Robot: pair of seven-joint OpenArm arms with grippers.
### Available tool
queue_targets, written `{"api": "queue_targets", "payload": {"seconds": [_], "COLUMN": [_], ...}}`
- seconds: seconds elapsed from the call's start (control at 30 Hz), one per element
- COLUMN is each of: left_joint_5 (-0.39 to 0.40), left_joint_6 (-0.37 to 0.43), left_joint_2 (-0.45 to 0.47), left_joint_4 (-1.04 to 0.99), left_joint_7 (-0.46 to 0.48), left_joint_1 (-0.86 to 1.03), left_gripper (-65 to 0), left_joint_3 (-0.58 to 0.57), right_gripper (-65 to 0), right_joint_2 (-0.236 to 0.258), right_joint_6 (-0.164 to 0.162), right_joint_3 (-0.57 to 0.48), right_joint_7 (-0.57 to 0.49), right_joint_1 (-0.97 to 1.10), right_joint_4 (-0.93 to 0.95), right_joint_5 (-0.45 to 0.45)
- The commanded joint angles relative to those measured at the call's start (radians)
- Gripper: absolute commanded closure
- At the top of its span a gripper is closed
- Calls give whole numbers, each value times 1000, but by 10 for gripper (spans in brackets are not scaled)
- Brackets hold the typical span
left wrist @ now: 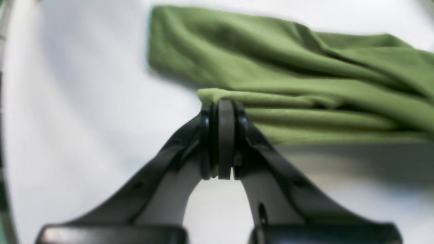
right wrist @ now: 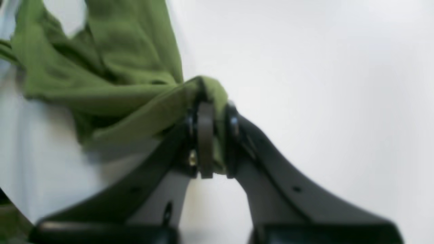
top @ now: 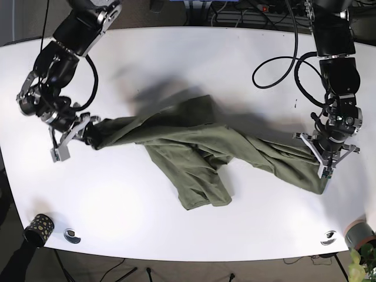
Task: Fold the T-shirt properly
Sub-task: 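Lift the stretched T-shirt with both grippers and swing it down flat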
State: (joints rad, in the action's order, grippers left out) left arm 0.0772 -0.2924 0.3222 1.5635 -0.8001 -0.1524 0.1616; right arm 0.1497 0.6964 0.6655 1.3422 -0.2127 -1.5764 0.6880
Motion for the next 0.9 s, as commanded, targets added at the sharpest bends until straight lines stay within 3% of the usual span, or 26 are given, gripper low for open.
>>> {"api": "queue_targets", "payload": {"seconds": [0.0, 0.13, 0.27, 0.43, 0.87], "left_joint_5": [2, 2, -6, -6, -6], "left_joint_6": [6, -1, -78, -98, -100], "left_joint_2": [36, 50, 51, 51, 61], "left_joint_4": [38, 55, 50, 48, -211], "left_joint_7": [-3, -63, -115, -181, -132], "left_joint_1": [-31, -98, -192, -347, -879], "left_gripper": [0, -4, -25, -25, -24], "left_joint_3": [17, 19, 20, 17, -70], "right_gripper": [0, 0, 0, 0, 0], "right_joint_2": [40, 66, 97, 135, 141], "right_joint_6": [2, 2, 2, 2, 2], "right_joint_3": [1, 0, 0, -23, -43], "right_joint_7": [-20, -20, -25, -76, -143], "right_joint_1": [-90, -230, -371, -552, -1048], "right_joint_4": [61, 206, 351, 511, 735], "right_joint_5": [19, 17, 16, -14, -224]}}
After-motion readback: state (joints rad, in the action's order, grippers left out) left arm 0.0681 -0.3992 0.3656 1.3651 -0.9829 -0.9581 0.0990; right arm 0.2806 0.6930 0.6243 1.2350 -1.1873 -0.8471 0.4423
